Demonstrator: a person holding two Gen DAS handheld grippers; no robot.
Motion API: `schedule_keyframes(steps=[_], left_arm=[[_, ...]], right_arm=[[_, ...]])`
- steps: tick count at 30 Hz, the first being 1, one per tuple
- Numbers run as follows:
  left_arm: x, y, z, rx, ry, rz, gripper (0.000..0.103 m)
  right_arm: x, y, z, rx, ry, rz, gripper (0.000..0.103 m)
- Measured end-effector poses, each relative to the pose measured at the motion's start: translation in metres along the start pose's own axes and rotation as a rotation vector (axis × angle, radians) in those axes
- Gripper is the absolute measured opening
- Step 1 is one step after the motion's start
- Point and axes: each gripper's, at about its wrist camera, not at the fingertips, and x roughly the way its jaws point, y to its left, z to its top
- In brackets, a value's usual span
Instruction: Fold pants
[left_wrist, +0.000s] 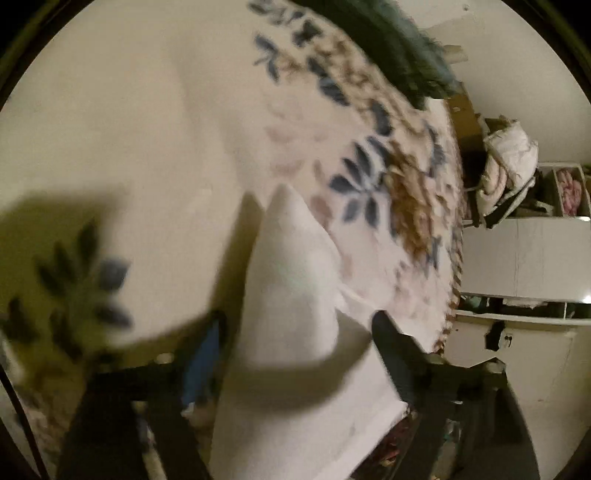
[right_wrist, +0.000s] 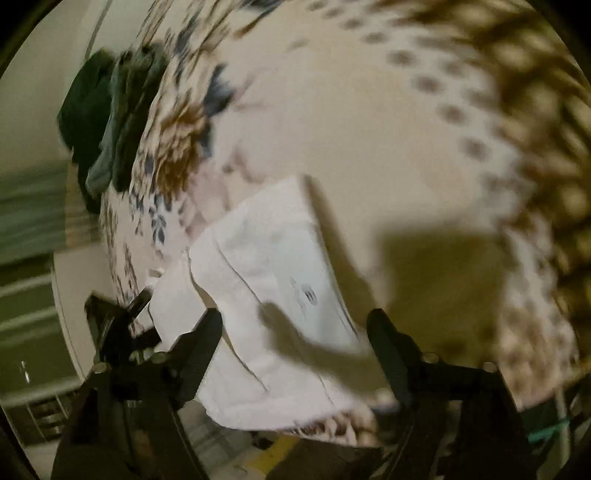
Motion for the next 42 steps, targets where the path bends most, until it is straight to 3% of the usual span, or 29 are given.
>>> schedule_keyframes(steps=[3, 5, 7, 8, 9, 12, 14, 16, 18, 20, 21, 24, 26, 28, 30, 31, 32, 34, 35, 36, 37, 39, 42], left_arm=[[0.0, -0.003, -0.025, 0.032, 0.015, 0.035, 0.083], [0.013, 0.003, -0.036, 0.02, 0.045, 0.052, 0.083], [0.021, 0.013, -0.045, -0.008, 0.048, 0.019, 0.083], [0.021, 0.014, -0.048, -0.008, 0.026, 0.018, 0.083], [0.021, 0.012, -0.048, 0.01, 0.009, 0.016, 0.078], [0.019, 0.003, -0.049, 0.1, -0.035, 0.067, 0.058], [0.024, 0.003, -0.045, 0.122, -0.018, 0.079, 0.057], [0.027, 0.006, -0.04, 0.125, 0.009, 0.066, 0.06], [0.024, 0.005, -0.038, 0.13, 0.031, 0.052, 0.068], [0.019, 0.006, -0.042, 0.124, 0.053, 0.029, 0.079], [0.017, 0.009, -0.047, 0.124, 0.064, 0.013, 0.083], [0.025, 0.018, -0.064, 0.106, 0.11, -0.017, 0.084], [0.034, 0.026, -0.073, 0.072, 0.135, -0.053, 0.086], [0.037, 0.027, -0.077, 0.066, 0.119, -0.062, 0.087], [0.037, 0.021, -0.078, 0.086, 0.103, -0.05, 0.087], [0.036, 0.018, -0.079, 0.1, 0.098, -0.05, 0.087], [0.035, 0.016, -0.08, 0.112, 0.09, -0.046, 0.086], [0.031, 0.016, -0.081, 0.107, 0.077, -0.059, 0.076], [0.029, 0.016, -0.081, 0.109, 0.072, -0.055, 0.064], [0.027, 0.014, -0.082, 0.116, 0.07, -0.056, 0.052], [0.023, 0.012, -0.083, 0.127, 0.068, -0.066, 0.046], [0.012, 0.001, -0.087, 0.168, 0.05, -0.061, 0.035], [-0.004, -0.016, -0.087, 0.188, 0.035, -0.079, 0.031]], right_arm=[[0.0, -0.038, -0.034, 0.183, 0.023, 0.048, 0.083], [0.02, -0.051, -0.056, 0.262, 0.062, 0.135, 0.083], [0.055, -0.054, -0.071, 0.32, 0.106, 0.188, 0.082], [0.066, -0.053, -0.075, 0.338, 0.11, 0.217, 0.076], [0.078, -0.05, -0.078, 0.35, 0.098, 0.243, 0.045], [0.078, -0.041, -0.087, 0.363, -0.001, 0.214, 0.023], [0.06, -0.045, -0.096, 0.35, -0.049, 0.18, 0.018], [0.056, -0.059, -0.103, 0.369, -0.027, 0.181, 0.018], [0.059, -0.061, -0.099, 0.301, 0.019, 0.222, 0.026], [0.068, -0.055, -0.09, 0.225, 0.059, 0.23, 0.06], [0.073, -0.052, -0.087, 0.201, 0.069, 0.242, 0.086], [0.103, -0.037, -0.086, 0.169, 0.107, 0.298, 0.089], [0.117, -0.02, -0.085, 0.123, 0.089, 0.289, 0.103], [0.125, -0.007, -0.081, 0.137, 0.063, 0.283, 0.103], [0.129, 0.008, -0.08, 0.169, 0.023, 0.374, 0.103], [0.13, 0.012, -0.085, 0.163, 0.007, 0.358, 0.103], [0.132, 0.018, -0.087, 0.138, -0.012, 0.334, 0.101], [0.139, 0.014, -0.094, 0.151, -0.044, 0.265, 0.07], [0.137, 0.004, -0.099, 0.191, -0.064, 0.273, 0.064], [0.136, 0.003, -0.102, 0.202, -0.078, 0.273, 0.05], [0.133, 0.007, -0.106, 0.192, -0.097, 0.259, 0.042], [0.125, 0.022, -0.115, 0.164, -0.132, 0.233, 0.037], [0.106, 0.045, -0.128, 0.151, -0.184, 0.22, 0.033]])
